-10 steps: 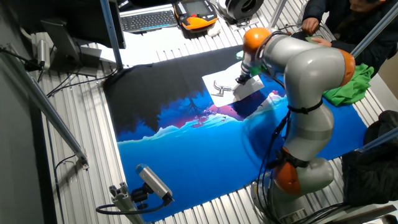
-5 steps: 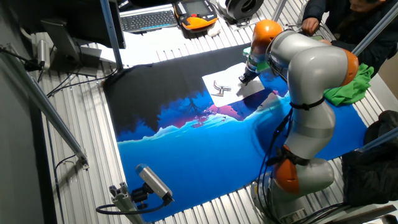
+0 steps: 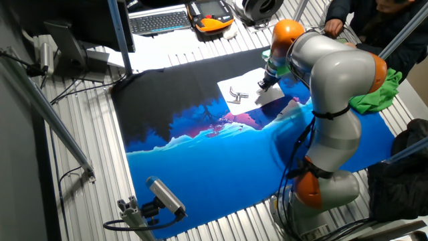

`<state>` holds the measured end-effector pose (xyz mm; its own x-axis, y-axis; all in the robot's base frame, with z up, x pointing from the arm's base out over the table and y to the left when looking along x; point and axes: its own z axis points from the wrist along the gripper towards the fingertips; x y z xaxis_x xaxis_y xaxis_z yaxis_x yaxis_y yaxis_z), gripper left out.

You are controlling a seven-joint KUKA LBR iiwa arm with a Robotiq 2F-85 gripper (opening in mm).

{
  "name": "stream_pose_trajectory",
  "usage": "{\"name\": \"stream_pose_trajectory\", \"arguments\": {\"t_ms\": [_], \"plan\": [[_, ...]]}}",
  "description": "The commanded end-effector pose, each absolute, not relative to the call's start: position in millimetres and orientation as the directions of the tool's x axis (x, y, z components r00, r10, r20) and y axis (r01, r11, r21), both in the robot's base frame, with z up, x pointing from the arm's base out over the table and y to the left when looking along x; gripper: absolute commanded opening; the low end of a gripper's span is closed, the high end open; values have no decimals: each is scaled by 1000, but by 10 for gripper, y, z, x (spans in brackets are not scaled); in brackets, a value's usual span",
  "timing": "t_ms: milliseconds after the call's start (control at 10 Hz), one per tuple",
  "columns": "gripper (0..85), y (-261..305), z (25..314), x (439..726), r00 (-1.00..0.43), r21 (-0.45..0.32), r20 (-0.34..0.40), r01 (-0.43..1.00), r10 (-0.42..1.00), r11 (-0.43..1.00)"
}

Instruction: Unfold a piece of paper

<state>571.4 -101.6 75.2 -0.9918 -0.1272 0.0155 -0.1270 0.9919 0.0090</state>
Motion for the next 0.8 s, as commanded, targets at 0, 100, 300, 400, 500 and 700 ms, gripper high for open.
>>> {"name": "stream_pose_trajectory", "arguments": {"t_ms": [0, 100, 300, 400, 500, 700], "plan": [[0, -1017, 752, 5713, -992, 9, 11, -126, -126, 992], [0, -1014, 750, 5714, -992, 14, 13, -126, -126, 992], [0, -997, 765, 5718, -992, 50, 32, -118, -120, 992], [0, -982, 806, 5716, -993, 60, 37, -110, -112, 992], [0, -960, 875, 5707, -993, 53, 44, -105, -108, 993], [0, -897, 1021, 5668, -993, 37, 60, -96, -98, 995]]}}
